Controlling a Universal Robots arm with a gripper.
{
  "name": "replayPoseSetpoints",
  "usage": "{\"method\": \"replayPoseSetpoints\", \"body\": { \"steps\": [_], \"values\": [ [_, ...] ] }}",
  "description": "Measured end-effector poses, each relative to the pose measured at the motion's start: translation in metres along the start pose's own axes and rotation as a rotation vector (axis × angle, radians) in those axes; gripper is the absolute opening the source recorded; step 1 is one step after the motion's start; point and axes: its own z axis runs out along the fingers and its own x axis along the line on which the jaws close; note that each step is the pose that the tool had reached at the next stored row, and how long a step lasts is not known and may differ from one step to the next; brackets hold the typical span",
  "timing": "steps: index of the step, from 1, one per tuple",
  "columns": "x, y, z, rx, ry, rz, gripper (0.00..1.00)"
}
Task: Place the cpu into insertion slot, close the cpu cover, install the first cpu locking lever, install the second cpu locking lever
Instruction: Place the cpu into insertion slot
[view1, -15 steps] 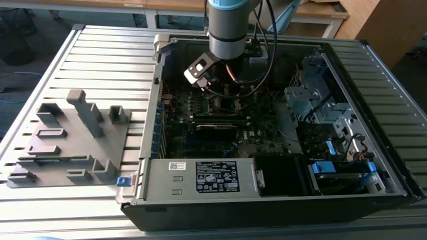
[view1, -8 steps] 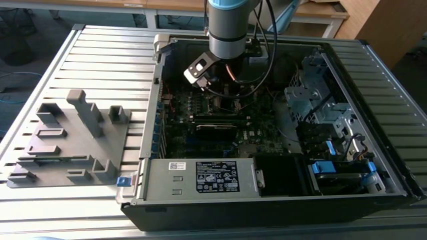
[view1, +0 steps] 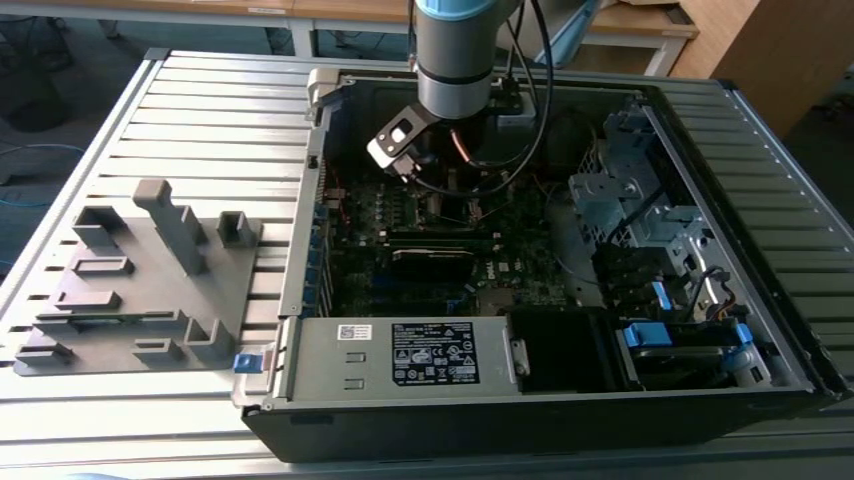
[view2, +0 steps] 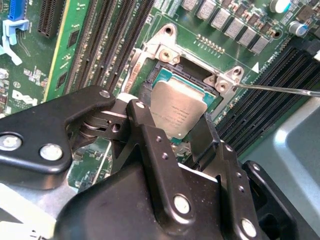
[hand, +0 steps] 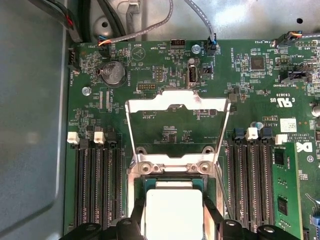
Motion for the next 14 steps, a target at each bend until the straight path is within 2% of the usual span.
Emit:
{"method": "replayPoseSetpoints", "body": {
  "steps": [14],
  "values": [
    [0.0003, -0.0001, 0.0017, -0.0004, 0.0017, 0.0, 0.55]
  ]
}}
